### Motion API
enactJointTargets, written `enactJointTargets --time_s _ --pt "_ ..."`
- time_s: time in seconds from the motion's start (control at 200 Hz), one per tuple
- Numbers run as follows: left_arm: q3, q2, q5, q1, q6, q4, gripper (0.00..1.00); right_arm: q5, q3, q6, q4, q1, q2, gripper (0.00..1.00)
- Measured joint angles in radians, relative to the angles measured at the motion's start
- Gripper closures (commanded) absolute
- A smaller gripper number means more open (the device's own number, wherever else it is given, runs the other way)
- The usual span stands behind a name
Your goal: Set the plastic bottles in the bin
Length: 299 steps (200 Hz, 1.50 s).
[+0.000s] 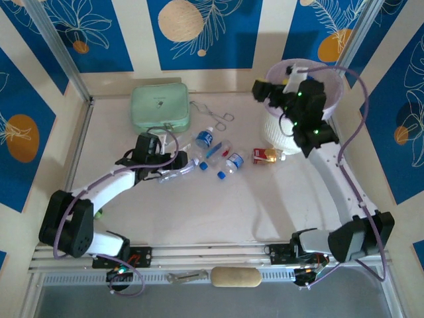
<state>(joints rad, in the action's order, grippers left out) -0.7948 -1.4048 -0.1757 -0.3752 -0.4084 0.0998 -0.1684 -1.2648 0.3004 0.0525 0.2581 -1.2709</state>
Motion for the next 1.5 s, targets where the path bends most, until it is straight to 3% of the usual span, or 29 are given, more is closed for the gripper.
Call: enactJointTargets --time_s 0.22,0.39,0.865,1.13,1.496 --pt "-0.038 -0.071 0.016 0.0 0.067 0.033 0.01 -0.011 0.208 0.027 0.004 0.149 0.032 0.01" --pt "-0.066 -0.106 0.035 0.0 0.105 0.076 0.01 -0.024 0.3 0.076 0.015 0.204 0.07 0.01" --pt "-0.024 -0.124 0.009 -0.003 0.092 0.13 0.01 -0.05 0.349 0.153 -0.05 0.212 0.114 0.01" --pt "0.03 -0.086 0.013 -0.057 0.069 0.18 0.0 -0.05 0.349 0.168 -0.056 0.219 0.102 0.01" --pt "0.013 -0.124 0.128 -0.145 0.104 0.249 0.18 -0.05 0.349 0.187 -0.065 0.221 0.081 0.01"
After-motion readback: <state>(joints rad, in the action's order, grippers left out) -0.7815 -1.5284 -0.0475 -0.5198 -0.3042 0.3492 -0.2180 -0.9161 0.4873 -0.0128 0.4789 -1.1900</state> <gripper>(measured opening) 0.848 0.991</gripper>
